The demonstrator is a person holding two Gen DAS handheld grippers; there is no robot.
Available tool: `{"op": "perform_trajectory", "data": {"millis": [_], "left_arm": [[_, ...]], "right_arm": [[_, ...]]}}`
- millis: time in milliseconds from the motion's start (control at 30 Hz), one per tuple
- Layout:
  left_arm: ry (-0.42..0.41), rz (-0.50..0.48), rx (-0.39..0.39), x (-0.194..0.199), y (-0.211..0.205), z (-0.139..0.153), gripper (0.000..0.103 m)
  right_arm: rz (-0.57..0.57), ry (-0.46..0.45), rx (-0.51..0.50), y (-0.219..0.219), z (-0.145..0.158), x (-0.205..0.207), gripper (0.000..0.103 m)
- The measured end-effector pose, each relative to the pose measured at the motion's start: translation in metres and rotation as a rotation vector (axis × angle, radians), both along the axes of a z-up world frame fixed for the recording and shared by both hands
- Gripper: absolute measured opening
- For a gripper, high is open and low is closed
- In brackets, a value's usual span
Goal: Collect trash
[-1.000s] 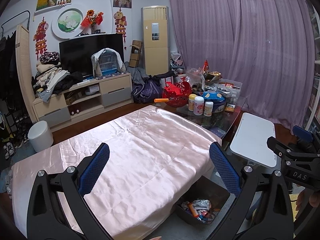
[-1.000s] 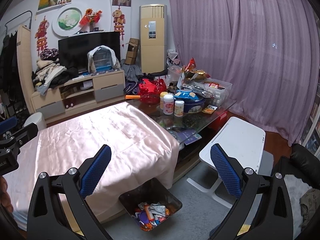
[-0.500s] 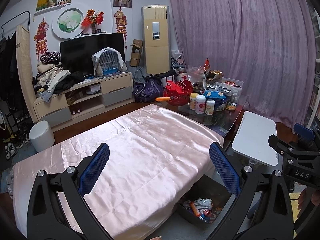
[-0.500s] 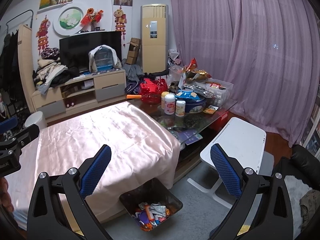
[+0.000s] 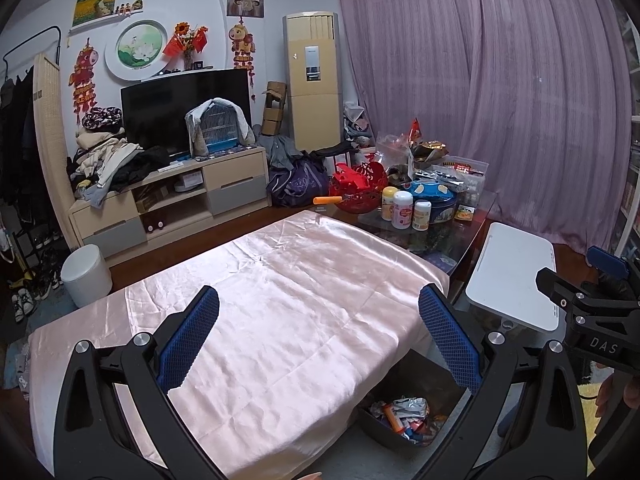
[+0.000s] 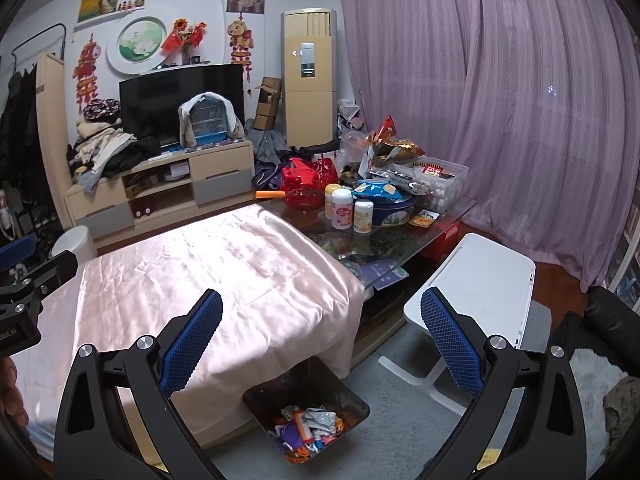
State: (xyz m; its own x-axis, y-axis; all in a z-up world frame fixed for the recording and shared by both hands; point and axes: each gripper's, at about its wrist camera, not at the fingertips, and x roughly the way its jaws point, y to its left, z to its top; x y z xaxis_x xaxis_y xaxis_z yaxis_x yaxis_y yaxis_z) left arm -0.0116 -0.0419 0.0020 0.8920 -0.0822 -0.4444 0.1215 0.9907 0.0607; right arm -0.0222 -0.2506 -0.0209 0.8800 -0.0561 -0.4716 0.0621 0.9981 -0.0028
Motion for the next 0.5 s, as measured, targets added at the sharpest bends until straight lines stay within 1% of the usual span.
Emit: {"op": "perform_trajectory", "data": {"millis": [367,500], "left_arm": [[-0.003,0.003,-0.008,0.0013,0.0023,0.0027,0.095],[-0.011,-0.010,-0.014,-0.0008,0.0023,0.0041,0.095]], "right_arm": [[-0.006,-0.002,0.006,-0.0015,0.0009,-0.0004,0.100],[-0.006,-0.005,0.009,-0.0014,0.0009,-0.0004,0.100]]}}
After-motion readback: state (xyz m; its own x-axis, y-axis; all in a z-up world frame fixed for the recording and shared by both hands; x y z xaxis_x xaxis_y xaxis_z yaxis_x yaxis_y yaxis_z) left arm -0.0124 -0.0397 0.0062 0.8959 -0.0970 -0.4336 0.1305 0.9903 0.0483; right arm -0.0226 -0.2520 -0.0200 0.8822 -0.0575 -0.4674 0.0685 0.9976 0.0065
